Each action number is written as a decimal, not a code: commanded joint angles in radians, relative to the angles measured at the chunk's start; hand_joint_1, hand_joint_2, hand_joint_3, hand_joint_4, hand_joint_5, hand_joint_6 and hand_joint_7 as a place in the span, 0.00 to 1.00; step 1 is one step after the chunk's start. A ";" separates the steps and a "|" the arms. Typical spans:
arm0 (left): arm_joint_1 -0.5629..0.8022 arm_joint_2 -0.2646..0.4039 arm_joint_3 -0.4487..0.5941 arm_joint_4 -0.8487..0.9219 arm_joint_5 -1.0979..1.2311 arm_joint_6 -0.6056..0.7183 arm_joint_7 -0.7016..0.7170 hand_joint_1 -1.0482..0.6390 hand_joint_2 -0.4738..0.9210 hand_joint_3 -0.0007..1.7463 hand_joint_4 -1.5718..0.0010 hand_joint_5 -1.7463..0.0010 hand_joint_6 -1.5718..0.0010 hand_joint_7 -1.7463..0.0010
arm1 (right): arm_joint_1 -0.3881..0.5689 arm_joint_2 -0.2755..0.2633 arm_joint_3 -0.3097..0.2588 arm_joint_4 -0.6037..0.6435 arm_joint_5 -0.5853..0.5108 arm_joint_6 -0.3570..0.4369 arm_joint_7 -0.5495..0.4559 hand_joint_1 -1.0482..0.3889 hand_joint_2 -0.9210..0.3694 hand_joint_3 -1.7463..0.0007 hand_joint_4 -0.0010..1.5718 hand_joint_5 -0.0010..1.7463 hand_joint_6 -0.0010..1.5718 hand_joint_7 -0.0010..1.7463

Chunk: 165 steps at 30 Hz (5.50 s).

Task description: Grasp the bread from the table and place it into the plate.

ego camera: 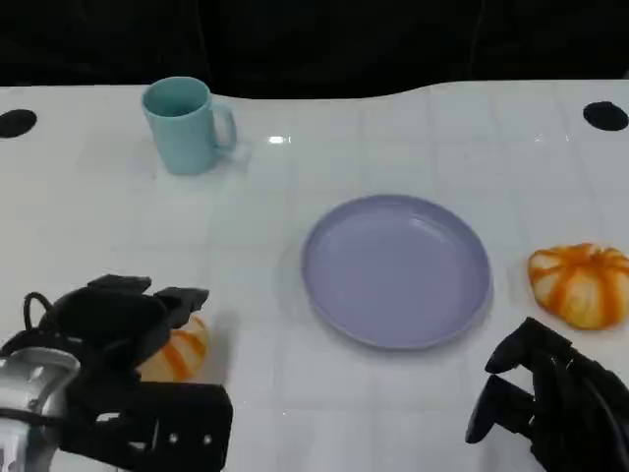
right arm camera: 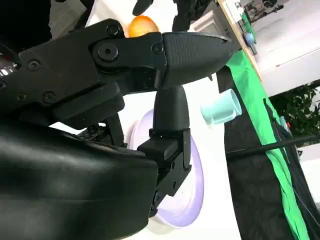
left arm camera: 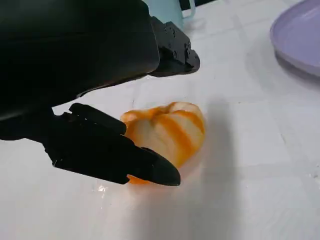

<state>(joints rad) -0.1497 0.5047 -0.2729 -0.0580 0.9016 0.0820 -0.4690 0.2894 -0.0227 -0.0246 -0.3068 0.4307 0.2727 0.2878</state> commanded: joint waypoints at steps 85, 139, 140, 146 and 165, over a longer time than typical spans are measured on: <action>-0.402 -0.173 0.007 0.684 -0.381 -0.532 0.660 0.59 0.62 0.71 0.48 0.00 0.55 0.00 | 0.007 0.005 -0.007 -0.013 0.015 0.016 0.004 0.35 0.00 0.76 0.39 1.00 0.27 0.95; -0.717 -0.459 -0.162 1.035 -0.285 -0.612 0.706 0.53 0.66 0.77 0.41 0.00 0.55 0.00 | 0.040 0.007 -0.017 -0.029 0.025 0.022 0.003 0.38 0.00 0.76 0.39 1.00 0.26 0.97; -0.718 -0.460 -0.162 1.037 -0.285 -0.612 0.707 0.53 0.66 0.77 0.41 0.00 0.55 0.00 | 0.040 0.007 -0.017 -0.029 0.025 0.022 0.003 0.38 0.00 0.76 0.39 1.00 0.26 0.97; -0.743 -0.485 -0.188 1.102 -0.273 -0.587 0.694 0.52 0.70 0.72 0.43 0.00 0.56 0.00 | 0.041 0.006 -0.009 -0.023 0.012 0.003 0.010 0.37 0.00 0.77 0.40 1.00 0.27 0.95; -0.774 -0.447 -0.268 1.072 -0.231 -0.479 0.469 0.18 1.00 0.24 0.99 0.83 0.91 0.99 | 0.048 0.011 -0.006 -0.039 0.023 0.013 0.008 0.36 0.00 0.76 0.41 1.00 0.29 0.94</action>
<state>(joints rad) -0.8956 0.0405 -0.5273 1.0398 0.6545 -0.4197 0.0231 0.3312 -0.0058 -0.0267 -0.3373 0.4419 0.2874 0.2957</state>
